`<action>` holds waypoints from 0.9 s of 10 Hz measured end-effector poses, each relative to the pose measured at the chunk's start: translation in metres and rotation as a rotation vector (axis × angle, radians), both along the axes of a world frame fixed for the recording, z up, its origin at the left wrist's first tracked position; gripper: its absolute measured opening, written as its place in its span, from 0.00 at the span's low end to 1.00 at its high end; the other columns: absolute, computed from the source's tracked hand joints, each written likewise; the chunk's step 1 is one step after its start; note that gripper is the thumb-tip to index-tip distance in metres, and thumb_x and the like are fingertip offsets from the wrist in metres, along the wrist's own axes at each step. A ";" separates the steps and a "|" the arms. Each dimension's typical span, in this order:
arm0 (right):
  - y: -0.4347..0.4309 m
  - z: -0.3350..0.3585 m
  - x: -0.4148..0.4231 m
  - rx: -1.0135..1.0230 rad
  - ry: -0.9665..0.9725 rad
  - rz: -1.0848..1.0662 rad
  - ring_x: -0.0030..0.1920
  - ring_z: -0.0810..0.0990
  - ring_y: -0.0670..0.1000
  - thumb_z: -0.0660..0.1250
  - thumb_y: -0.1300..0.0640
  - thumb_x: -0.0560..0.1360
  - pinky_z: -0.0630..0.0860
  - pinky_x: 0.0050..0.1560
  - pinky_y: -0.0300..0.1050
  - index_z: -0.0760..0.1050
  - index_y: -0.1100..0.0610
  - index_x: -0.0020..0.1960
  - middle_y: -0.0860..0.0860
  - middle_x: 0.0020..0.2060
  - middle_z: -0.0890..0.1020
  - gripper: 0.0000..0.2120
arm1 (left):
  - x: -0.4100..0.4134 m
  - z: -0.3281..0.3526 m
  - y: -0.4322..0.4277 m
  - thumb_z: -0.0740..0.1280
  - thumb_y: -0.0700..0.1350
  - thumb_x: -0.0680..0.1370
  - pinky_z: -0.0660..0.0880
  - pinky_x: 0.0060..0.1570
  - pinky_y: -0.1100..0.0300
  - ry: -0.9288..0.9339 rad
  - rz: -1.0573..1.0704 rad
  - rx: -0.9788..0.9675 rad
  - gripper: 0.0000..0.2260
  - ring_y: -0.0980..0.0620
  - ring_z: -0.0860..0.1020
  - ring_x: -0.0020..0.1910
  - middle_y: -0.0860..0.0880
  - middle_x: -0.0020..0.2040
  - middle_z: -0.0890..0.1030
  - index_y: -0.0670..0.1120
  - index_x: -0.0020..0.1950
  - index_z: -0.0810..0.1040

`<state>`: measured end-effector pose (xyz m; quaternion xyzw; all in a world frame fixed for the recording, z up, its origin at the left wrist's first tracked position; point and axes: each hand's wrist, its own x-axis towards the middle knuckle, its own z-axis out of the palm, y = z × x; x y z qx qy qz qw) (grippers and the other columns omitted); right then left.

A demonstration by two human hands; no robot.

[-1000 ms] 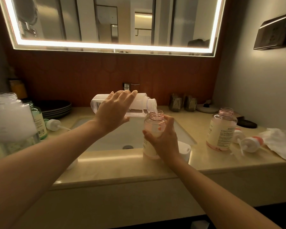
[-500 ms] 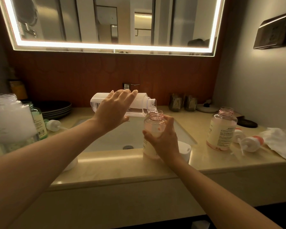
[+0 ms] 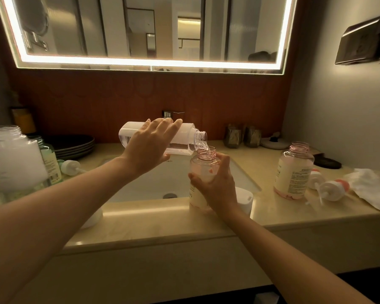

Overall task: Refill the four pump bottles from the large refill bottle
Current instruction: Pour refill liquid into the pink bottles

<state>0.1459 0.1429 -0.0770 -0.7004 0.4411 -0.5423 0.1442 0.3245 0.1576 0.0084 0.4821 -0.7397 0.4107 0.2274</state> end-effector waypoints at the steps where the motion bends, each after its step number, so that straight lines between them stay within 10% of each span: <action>1: 0.000 -0.001 0.000 -0.005 -0.002 -0.003 0.60 0.74 0.53 0.74 0.46 0.66 0.72 0.51 0.40 0.57 0.55 0.66 0.54 0.64 0.71 0.37 | 0.000 0.000 0.000 0.82 0.41 0.56 0.75 0.45 0.37 -0.008 0.001 -0.002 0.38 0.36 0.80 0.49 0.36 0.54 0.79 0.37 0.63 0.72; 9: -0.001 -0.001 0.000 -0.005 0.003 -0.006 0.60 0.74 0.53 0.74 0.46 0.66 0.71 0.51 0.38 0.58 0.55 0.66 0.54 0.64 0.71 0.37 | 0.000 0.001 0.000 0.82 0.42 0.56 0.75 0.47 0.38 -0.019 -0.004 -0.001 0.40 0.37 0.79 0.51 0.36 0.55 0.79 0.38 0.64 0.70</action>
